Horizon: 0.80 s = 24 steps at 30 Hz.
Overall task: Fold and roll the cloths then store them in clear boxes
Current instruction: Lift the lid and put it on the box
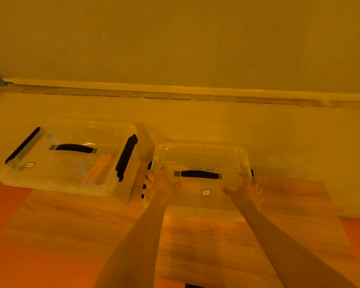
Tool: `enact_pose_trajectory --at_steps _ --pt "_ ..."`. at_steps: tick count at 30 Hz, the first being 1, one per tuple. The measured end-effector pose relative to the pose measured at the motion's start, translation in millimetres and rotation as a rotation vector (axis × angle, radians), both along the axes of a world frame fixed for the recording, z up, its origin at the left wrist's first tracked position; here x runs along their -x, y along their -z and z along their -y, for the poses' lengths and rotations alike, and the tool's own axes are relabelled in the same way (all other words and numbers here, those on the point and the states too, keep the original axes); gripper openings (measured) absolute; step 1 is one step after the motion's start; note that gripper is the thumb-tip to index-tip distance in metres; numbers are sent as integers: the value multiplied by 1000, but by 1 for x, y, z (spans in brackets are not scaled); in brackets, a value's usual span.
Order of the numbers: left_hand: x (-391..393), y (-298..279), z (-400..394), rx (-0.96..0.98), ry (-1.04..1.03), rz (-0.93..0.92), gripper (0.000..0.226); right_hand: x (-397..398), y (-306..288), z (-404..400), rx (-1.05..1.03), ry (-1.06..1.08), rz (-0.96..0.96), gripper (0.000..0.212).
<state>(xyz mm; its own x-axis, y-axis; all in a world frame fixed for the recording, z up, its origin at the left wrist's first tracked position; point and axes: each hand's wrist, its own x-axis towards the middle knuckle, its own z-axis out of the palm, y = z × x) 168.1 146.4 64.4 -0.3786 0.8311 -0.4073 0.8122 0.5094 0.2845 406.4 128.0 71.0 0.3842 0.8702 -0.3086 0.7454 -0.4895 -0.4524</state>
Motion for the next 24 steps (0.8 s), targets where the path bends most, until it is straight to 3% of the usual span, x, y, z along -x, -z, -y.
enact_pose_trajectory --at_steps 10,16,24 --pt "0 -4 0 23 128 -64 96 -17 -2 -3 -49 -61 -8 98" --pt "-5 2 -6 84 182 -62 105 -43 -4 -1 -24 -193 40 98" --pt "-6 -4 -3 97 174 -76 105 -49 15 2 -42 -178 -272 101"
